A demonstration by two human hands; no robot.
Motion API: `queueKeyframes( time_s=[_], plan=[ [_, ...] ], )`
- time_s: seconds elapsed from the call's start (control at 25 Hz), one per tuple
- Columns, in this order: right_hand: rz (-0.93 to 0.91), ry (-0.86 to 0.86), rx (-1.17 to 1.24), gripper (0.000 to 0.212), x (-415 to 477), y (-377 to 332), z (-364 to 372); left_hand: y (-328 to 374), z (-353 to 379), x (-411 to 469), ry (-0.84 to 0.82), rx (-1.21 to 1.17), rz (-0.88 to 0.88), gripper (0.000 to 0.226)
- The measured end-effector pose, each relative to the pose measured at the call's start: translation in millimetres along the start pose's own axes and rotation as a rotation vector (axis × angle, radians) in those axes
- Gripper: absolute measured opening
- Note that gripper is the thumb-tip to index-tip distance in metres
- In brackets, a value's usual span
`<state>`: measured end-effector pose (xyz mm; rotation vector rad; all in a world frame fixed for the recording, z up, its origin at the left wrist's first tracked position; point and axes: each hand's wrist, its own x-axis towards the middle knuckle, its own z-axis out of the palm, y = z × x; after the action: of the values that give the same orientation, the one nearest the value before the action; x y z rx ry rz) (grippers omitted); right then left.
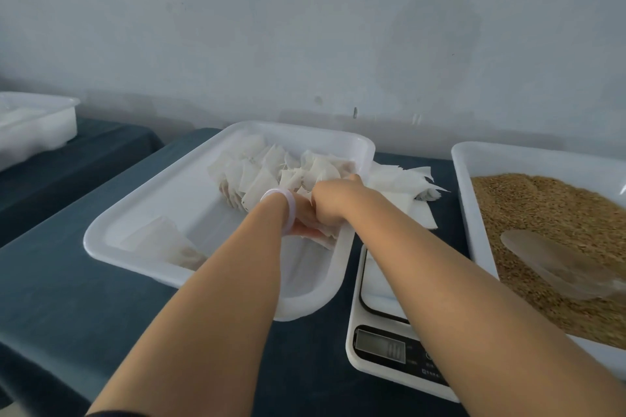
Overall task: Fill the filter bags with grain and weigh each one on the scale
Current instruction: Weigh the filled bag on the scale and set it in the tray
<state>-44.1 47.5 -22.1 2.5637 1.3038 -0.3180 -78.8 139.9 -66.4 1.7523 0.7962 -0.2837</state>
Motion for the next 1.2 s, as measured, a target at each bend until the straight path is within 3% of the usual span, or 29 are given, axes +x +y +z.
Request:
queueKeyframes(
  time_s=[0.08, 0.2, 0.28, 0.32, 0.4, 0.52, 0.64, 0.72, 0.8, 0.96, 1.04, 1.08, 1.2],
  plan=[
    [0.019, 0.01, -0.035, 0.026, 4, -3, 3, -6, -1, 6, -0.019, -0.031, -0.019, 0.014],
    [0.011, 0.089, -0.025, 0.021, 5, -2, 10, -3, -1, 16, 0.111, 0.043, -0.028, 0.009],
    [-0.026, 0.243, 0.138, 0.006, 1, 1, 17, 1, -1, 19, 0.221, 0.156, 0.008, 0.009],
    [-0.035, 0.31, 0.279, 0.01, -2, 4, 20, 2, 0, 18, 0.264, 0.28, 0.036, 0.011],
    [-0.038, 0.398, 0.515, 0.021, -17, 17, 19, 3, 2, 13, 0.341, 0.434, 0.088, 0.03],
    [-0.026, 0.533, 0.613, 0.023, -46, 57, 15, 10, 1, 4, 0.4, 0.455, 0.114, 0.073],
    [0.05, 0.584, 0.625, 0.023, -86, 115, 20, 28, 3, -13, 0.575, 0.324, 0.379, 0.06],
    [0.189, 0.556, 0.578, 0.023, -116, 160, 33, 43, 12, -29, 0.68, 0.332, 0.654, 0.043],
    [0.364, 0.412, 0.489, 0.023, -146, 203, 53, 59, 31, -38, 0.6, 0.574, 0.779, 0.029],
    [0.603, 0.024, 0.419, 0.039, -187, 245, 94, 88, 89, -34, 0.294, 1.237, 0.577, 0.023],
    [0.64, 0.003, 0.472, 0.049, -195, 252, 104, 95, 113, -29, 0.224, 1.345, 0.487, 0.011],
    [0.652, -0.007, 0.485, 0.05, -199, 254, 107, 96, 122, -22, 0.208, 1.371, 0.434, 0.015],
    [0.659, -0.016, 0.457, 0.03, -211, 258, 115, 85, 134, -3, 0.215, 1.502, 0.351, 0.012]
  ],
)
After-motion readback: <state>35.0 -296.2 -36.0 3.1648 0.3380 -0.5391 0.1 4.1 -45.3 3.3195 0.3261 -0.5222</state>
